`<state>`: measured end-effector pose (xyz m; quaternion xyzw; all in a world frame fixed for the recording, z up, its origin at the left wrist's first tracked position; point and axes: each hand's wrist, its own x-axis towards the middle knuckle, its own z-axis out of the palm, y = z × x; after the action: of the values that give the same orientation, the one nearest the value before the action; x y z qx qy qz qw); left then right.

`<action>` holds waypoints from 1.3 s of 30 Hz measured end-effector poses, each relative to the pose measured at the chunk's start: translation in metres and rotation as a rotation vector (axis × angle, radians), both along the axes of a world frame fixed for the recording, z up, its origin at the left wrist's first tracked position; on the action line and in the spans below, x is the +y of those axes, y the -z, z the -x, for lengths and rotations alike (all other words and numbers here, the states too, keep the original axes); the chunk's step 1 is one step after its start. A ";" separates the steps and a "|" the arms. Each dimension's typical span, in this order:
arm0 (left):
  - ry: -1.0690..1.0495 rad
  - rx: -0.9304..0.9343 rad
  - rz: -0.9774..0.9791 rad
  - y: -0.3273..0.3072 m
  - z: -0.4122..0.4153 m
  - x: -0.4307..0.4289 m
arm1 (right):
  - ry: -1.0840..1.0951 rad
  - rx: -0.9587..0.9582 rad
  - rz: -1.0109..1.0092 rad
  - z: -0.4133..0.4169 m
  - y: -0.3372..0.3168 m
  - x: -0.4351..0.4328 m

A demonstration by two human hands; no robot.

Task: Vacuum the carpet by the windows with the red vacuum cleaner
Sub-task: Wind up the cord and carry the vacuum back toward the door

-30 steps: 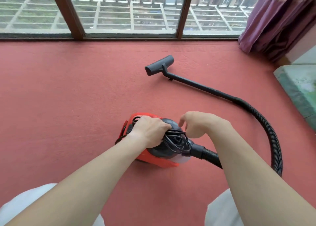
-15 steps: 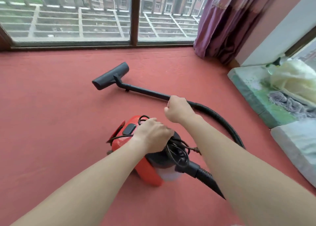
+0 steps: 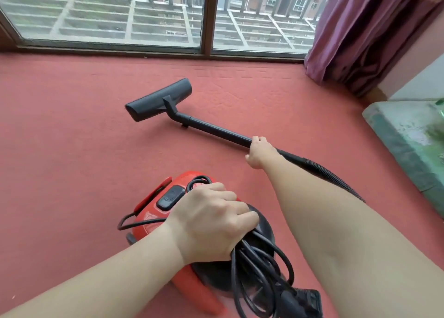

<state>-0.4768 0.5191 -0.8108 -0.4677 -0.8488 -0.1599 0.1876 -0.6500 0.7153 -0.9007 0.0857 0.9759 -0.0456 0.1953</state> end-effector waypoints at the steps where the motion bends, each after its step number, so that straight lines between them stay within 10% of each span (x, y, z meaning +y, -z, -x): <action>1: -0.009 0.006 0.002 0.000 0.000 0.000 | 0.006 -0.022 -0.003 0.004 0.007 -0.001; 19: -0.043 0.003 -0.025 0.003 0.002 0.000 | -0.108 -0.161 -0.080 -0.015 0.038 0.011; 27: -0.032 -0.106 0.112 -0.007 0.001 0.002 | -0.217 0.055 0.097 -0.064 -0.071 -0.020; 39: -0.166 -0.136 0.133 -0.013 -0.018 -0.014 | 0.002 -0.139 0.124 -0.175 -0.168 -0.051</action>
<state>-0.4588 0.5050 -0.7978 -0.3955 -0.9040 -0.1186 0.1107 -0.4753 0.6640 -0.7323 0.0776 0.9552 -0.1001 0.2677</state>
